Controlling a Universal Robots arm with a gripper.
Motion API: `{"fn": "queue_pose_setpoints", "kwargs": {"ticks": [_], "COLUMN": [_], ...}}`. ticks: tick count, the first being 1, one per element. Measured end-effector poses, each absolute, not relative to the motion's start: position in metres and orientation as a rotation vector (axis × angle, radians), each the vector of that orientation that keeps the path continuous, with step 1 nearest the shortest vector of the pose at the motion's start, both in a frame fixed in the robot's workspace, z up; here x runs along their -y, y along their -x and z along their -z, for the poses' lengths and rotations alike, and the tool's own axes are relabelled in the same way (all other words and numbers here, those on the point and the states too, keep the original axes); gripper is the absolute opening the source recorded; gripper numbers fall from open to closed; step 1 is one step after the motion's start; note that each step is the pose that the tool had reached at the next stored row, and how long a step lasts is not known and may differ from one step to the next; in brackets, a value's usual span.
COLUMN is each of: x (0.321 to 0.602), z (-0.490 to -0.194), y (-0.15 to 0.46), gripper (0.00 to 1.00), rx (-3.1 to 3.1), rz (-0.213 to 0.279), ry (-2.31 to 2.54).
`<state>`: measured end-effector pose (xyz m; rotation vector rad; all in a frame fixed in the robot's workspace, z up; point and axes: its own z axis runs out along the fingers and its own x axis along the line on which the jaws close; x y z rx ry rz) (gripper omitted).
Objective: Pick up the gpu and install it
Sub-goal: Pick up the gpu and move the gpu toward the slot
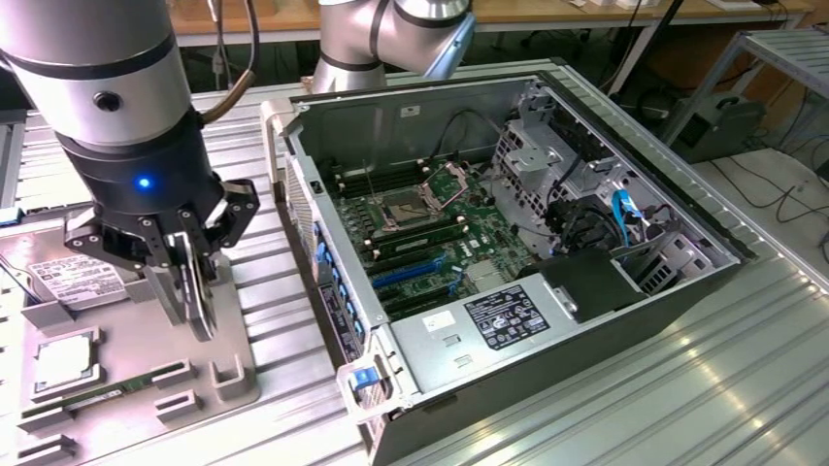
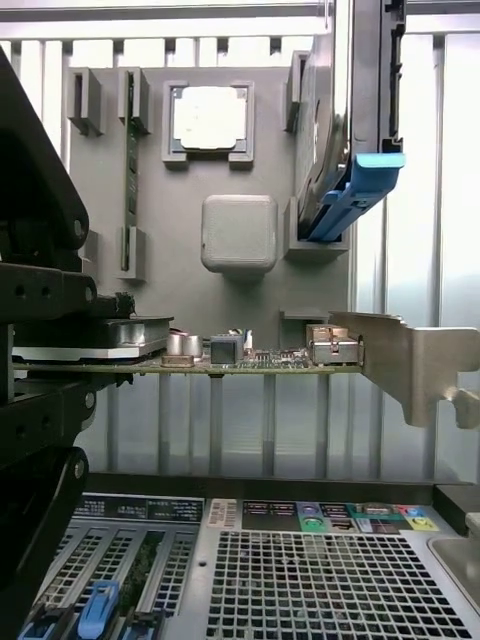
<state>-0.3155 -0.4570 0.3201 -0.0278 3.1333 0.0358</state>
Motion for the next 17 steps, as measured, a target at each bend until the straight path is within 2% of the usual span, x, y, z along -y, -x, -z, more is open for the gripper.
{"fn": "queue_pose_setpoints", "kwargs": {"ticks": [17], "x": [0.457], "z": [-0.343], "y": [0.315], "gripper": [0.28], "rx": [-3.133], "rz": [-0.038], "ry": [0.028]}}
